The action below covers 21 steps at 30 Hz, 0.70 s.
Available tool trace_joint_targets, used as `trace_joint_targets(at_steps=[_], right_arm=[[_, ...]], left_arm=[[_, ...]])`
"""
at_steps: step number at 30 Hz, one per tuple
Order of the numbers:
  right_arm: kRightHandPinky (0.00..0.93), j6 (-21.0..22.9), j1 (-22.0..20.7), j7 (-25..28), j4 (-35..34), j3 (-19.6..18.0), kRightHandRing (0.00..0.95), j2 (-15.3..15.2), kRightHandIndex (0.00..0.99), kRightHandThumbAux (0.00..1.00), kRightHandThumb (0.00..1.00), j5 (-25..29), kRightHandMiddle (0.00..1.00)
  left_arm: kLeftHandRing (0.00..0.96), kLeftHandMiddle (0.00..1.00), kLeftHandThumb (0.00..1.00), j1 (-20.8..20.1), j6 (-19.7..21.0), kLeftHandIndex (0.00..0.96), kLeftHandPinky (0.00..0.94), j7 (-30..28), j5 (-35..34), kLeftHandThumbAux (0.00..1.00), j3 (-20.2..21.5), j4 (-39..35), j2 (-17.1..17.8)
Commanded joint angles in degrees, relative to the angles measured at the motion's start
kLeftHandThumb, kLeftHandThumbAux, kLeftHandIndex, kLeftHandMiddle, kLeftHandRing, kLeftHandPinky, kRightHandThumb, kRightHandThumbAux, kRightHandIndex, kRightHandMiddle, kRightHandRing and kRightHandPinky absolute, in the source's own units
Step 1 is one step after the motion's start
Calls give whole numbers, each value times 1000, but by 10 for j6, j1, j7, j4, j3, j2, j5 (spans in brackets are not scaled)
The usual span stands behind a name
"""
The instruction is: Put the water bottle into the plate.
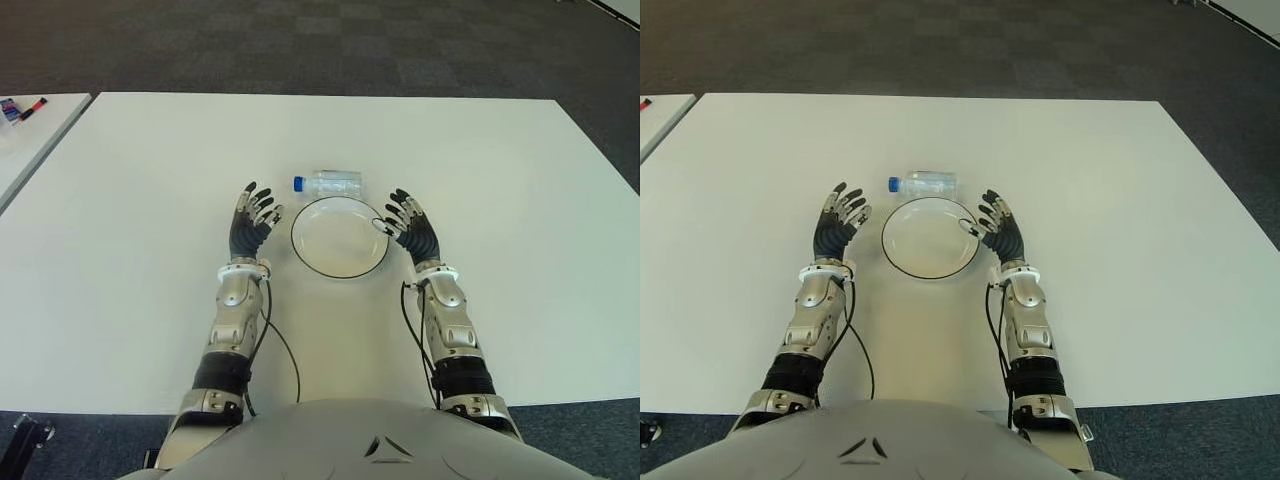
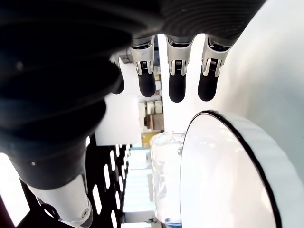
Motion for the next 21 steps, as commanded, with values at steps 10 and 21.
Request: trace_joint_targets(at_steps=[10,21], right_arm=[[157,30,19,25,-25,0,109,-19,83,781,165,16,104],[167,50,24,41,-40,2,118,-27,78,772,201,24,111]], left_arm=[[168,164,254,24,35,96,200,11,3,849,-25,-39,-35],[173,173,227,36,59,109,203,26,0,861,-30,-64,-41]])
